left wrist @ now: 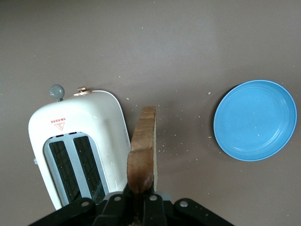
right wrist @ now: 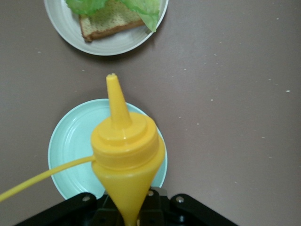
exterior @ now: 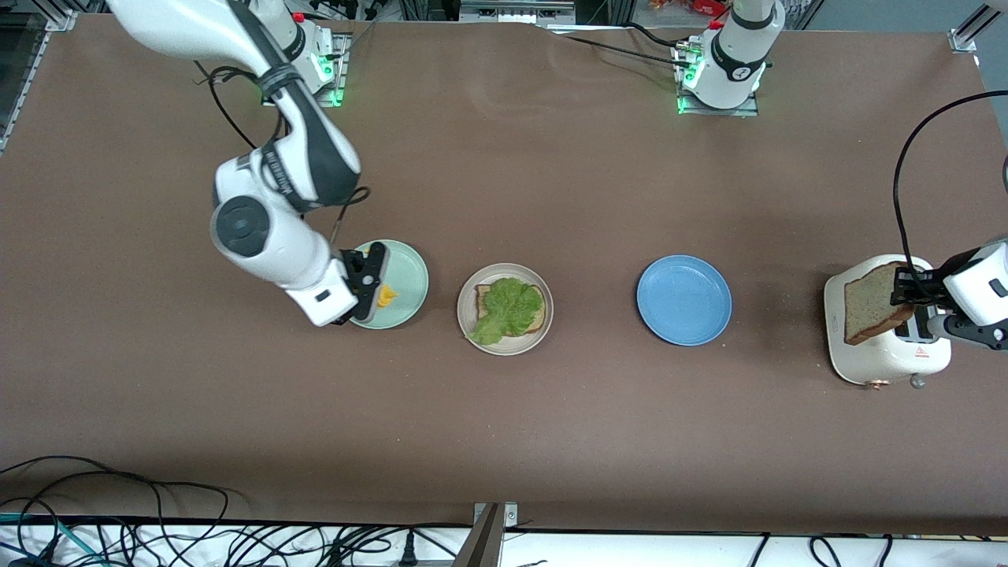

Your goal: Make sandwich on beige plate with both arms

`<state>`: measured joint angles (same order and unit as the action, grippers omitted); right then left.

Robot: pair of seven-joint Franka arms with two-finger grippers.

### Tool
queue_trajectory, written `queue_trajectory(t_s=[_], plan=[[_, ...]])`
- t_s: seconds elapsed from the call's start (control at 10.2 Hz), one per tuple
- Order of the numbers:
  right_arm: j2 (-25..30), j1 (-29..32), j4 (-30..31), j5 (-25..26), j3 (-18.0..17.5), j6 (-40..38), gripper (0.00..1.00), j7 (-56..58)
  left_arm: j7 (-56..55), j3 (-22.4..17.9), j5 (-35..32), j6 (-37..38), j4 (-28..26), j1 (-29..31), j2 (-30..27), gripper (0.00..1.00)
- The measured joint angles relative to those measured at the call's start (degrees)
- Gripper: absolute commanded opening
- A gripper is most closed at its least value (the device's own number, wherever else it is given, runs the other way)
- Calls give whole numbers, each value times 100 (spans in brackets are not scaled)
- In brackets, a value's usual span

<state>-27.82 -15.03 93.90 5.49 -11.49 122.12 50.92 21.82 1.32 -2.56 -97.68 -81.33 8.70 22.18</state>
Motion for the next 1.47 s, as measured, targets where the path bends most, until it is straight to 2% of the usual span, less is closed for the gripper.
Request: queue_trajectory(t_s=[0.39,0.69,0.88,1.18,1.47], plan=[[-32,-679,-81,1694,6,-357,0,-1193,0,-1,0,2,-1,-2,11,0],[-411,-1338,-744,2765,5,-1248,0,-1517,0,-1,0,3,-2,-2,14,0],[-631,-1782,-904,3573,7,-1739,0,-2059,0,-1,0,3,-2,-3,15,0],[-691,-2135,-1108,4312,14,-2291,0,-2213,0,-1,0,4,-3,-3,19,0],[-748,-2310,-1140,4557,19,-2357,0,-2398,0,-1,0,5,-3,-3,22,0]])
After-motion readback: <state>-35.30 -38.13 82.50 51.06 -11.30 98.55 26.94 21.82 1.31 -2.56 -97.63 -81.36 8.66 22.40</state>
